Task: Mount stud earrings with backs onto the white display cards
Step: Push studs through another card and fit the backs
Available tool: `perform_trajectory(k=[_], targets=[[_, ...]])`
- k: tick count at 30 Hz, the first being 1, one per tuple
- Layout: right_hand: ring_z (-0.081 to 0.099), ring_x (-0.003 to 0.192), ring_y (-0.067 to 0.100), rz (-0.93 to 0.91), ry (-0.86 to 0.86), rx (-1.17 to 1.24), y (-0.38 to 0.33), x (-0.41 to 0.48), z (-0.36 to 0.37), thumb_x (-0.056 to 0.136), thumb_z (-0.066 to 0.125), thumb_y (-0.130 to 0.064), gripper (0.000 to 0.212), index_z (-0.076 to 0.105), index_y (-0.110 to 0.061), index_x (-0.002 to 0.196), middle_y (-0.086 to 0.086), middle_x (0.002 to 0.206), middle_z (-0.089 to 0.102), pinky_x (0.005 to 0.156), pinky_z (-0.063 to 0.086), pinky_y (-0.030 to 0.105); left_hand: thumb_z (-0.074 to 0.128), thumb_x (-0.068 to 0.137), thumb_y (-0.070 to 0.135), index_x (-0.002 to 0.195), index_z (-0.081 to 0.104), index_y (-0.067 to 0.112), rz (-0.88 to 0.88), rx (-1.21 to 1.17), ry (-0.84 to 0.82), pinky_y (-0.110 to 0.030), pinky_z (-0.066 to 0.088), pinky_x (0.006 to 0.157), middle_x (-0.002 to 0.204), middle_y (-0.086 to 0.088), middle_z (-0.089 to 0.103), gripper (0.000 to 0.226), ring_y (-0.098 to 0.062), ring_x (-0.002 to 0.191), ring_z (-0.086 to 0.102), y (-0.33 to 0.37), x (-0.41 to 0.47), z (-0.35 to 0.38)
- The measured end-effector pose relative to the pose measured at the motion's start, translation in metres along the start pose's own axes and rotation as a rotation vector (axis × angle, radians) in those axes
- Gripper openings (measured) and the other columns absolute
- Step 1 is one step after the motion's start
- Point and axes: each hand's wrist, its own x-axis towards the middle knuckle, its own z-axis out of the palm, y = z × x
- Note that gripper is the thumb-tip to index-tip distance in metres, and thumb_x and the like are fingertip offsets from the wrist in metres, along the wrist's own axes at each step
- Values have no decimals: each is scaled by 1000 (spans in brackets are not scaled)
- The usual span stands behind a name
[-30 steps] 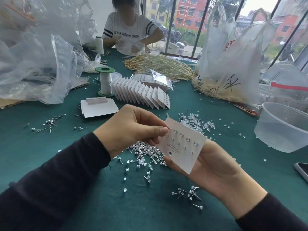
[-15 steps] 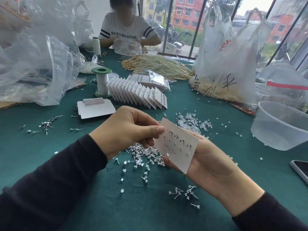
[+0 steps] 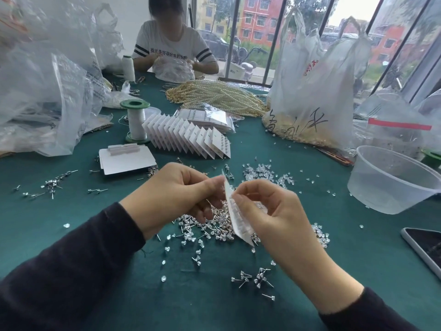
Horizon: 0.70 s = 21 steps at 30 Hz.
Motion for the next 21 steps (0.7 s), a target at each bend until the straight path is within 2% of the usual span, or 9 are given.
perform_trajectory(k=[2,5,9,11,13,15,17,21], targets=[[59,83,8,-153,10,-174,2,-1,1,83,65,-7,17,65,-23,76,-8,84,61,66,48,20,66,60,42,69,73,3,-42,-15,-29,-17,48,42,62,-11,67,41,-13,45,55,1,-1,1],[58,90,10,-269,-10,-325,3,-2,0,82,68,-8,7,70,-15,82,-5,92,60,74,48,23,68,62,28,61,71,5,-90,-40,-21,-16,46,40,52,-9,63,24,-11,40,55,1,-1,2],[60,97,3,-308,-12,-187,-6,3,-13,81,65,-11,11,71,-15,89,-7,100,63,77,51,16,63,78,8,66,65,-3,-163,-68,48,-15,46,37,49,-10,61,16,-12,38,57,-1,1,-3],[62,91,1,-250,66,-245,-5,9,-28,83,66,-9,13,71,-15,93,-9,99,64,75,50,11,62,80,5,67,64,-4,-183,-63,88,-16,46,37,49,-11,60,16,-12,38,56,-2,2,-5],[61,83,5,-93,124,-650,5,17,-51,85,63,-10,15,72,-15,96,-5,95,66,74,48,13,62,81,5,68,63,-4,-190,-55,105,-16,45,36,48,-10,59,16,-12,38,56,-2,4,-5],[62,87,18,171,32,-986,15,22,-69,84,59,-12,17,73,-9,94,5,98,69,79,49,25,60,82,4,69,63,-4,-192,-58,114,-15,44,34,48,-9,60,16,-11,37,55,-2,5,-5],[64,87,23,345,-73,-1009,20,23,-75,80,59,-11,16,73,-5,85,10,92,72,77,53,34,59,83,4,71,63,-4,-194,-63,127,-15,43,34,48,-8,60,16,-11,37,54,-4,6,-5],[62,71,14,330,-71,-964,22,23,-71,80,61,-11,15,73,-13,71,-1,76,69,66,54,32,58,84,5,76,64,-6,-186,-35,142,-14,40,32,48,-6,59,15,-10,36,52,-5,6,-6]])
